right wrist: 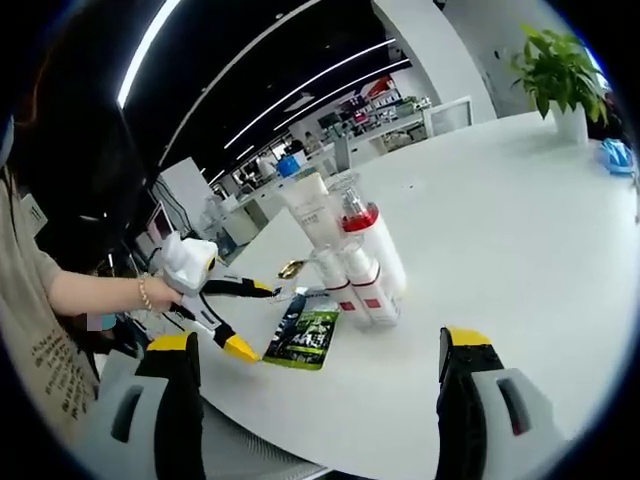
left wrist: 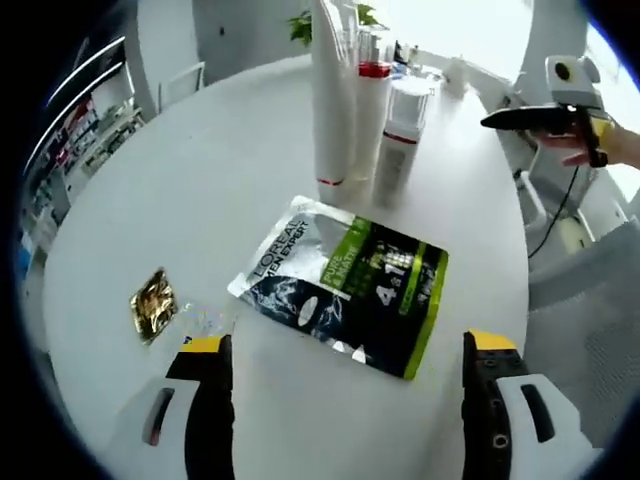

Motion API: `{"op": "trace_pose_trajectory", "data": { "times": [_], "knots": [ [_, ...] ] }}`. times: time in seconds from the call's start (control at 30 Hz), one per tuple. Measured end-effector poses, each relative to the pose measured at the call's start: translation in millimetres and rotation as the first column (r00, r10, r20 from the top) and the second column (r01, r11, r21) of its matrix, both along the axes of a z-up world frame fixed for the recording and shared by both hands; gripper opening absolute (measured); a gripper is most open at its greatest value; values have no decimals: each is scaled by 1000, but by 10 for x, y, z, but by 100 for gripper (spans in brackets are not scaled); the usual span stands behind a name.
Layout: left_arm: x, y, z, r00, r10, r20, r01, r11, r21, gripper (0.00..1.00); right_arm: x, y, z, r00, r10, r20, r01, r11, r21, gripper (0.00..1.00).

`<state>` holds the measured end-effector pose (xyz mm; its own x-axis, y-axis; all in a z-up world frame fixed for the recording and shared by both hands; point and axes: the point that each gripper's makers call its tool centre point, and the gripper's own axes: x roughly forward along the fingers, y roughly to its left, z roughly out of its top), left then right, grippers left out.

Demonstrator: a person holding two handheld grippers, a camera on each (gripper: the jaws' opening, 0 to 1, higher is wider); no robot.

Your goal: Arrange the skincare products in the storage area until every visible bottle or jar stands upright without overlapping.

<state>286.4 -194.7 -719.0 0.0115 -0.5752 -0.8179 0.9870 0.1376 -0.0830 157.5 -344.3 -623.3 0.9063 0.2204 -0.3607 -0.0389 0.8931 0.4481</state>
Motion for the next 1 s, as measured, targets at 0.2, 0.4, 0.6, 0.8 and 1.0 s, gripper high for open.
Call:
{"op": "trace_pose_trajectory", "data": {
  "times": [0.2,0.4,0.6,0.8,1.0],
  "knots": [
    [-55,195,127,993,112,-33,-114,992,-54,97,-11,10,25,1000,13,9,-13,1000,-7,100],
    [-77,391,238,968,238,-77,-245,965,-98,97,-8,82,66,999,33,22,-33,999,-8,100],
    [-96,582,393,939,329,-98,-341,927,-155,97,-15,148,62,998,57,22,-57,998,-15,100],
    [-70,781,542,911,406,-68,-410,882,-232,97,-20,214,50,996,83,18,-82,996,-15,100],
    [-80,979,734,871,484,-85,-484,817,-313,97,-22,225,59,995,95,18,-95,995,-23,100]
  ]
}}
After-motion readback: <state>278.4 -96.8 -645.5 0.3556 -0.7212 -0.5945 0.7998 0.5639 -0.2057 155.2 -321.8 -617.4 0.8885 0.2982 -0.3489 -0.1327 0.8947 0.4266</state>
